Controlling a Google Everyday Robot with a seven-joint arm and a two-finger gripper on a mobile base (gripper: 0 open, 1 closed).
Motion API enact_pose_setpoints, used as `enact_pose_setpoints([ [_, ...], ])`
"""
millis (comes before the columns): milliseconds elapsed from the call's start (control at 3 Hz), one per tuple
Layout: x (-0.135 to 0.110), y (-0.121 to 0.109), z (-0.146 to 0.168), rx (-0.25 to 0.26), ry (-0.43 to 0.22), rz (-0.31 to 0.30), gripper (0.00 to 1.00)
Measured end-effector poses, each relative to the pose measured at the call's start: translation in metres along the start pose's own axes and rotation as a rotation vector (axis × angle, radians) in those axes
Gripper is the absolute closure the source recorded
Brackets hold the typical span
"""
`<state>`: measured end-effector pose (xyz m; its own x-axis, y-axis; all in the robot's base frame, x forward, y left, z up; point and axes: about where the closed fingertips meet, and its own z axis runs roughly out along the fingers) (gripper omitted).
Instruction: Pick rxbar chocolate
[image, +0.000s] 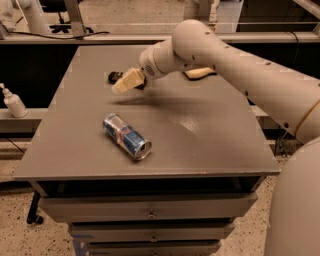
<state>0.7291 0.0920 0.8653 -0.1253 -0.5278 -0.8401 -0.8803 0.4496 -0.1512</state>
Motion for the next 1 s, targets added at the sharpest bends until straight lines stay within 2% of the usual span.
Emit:
enact_pose_setpoints([
  [333, 0.006, -0.006, 0.006, 0.003, 0.001, 0.023, 0.00],
  [667, 0.012, -0.006, 0.012, -0.002, 0.009, 0.055, 0.17],
  [1000, 0.017, -0.007, 0.016, -0.004, 0.020, 0.077, 0.41],
])
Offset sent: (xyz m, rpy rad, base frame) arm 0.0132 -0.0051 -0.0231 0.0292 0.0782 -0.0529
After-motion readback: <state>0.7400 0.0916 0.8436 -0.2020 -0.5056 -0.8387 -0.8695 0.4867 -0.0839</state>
